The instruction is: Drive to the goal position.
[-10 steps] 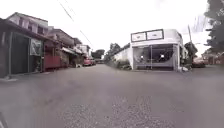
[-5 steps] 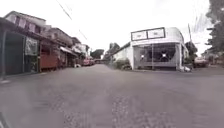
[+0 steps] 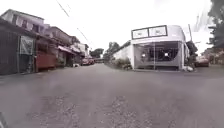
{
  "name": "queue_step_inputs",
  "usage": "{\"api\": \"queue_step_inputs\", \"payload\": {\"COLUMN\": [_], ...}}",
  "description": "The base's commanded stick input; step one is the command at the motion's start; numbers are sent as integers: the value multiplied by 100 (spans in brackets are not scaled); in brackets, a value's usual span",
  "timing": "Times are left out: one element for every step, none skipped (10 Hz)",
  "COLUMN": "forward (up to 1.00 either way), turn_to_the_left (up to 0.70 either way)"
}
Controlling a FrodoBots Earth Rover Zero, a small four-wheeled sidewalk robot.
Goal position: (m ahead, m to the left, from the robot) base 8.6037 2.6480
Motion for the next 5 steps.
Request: {"api": "queue_step_inputs", "payload": {"forward": [70,70,70,70,70], "turn_to_the_left": [0,0,0,0,0]}}
